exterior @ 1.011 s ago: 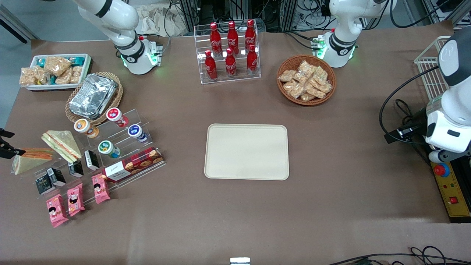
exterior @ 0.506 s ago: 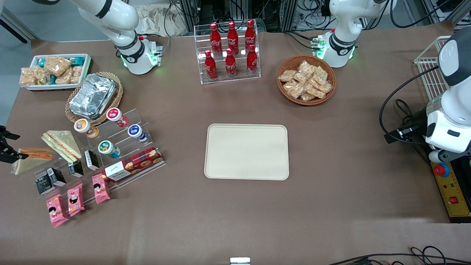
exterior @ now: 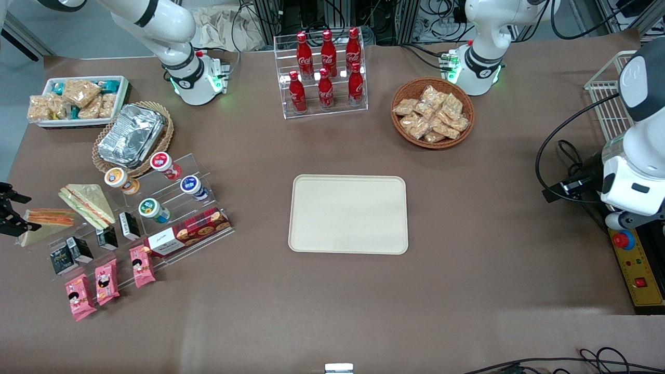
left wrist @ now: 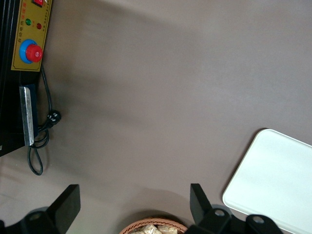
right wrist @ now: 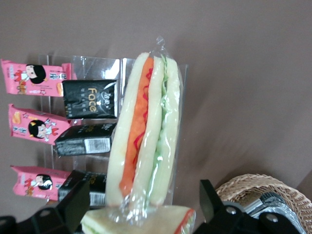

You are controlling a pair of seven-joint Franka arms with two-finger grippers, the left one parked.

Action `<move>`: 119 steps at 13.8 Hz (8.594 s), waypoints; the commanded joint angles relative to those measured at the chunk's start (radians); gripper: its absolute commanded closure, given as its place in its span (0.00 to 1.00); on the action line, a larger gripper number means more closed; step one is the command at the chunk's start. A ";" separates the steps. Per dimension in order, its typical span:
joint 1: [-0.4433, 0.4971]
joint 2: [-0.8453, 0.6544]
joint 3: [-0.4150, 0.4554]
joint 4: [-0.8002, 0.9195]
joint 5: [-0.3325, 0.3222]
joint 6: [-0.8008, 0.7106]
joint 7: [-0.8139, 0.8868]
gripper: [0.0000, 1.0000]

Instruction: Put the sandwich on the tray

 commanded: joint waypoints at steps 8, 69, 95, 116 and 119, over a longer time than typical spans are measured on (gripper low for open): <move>-0.008 0.025 0.003 -0.012 0.025 0.041 0.008 0.01; 0.966 0.336 0.336 0.281 -0.443 0.205 -0.512 0.79; 0.896 0.343 0.335 0.209 -0.267 0.348 -0.497 0.00; 0.424 -0.101 0.317 0.209 -0.089 -0.025 -0.495 0.00; 0.423 -0.145 0.267 0.209 -0.092 -0.130 -0.498 0.00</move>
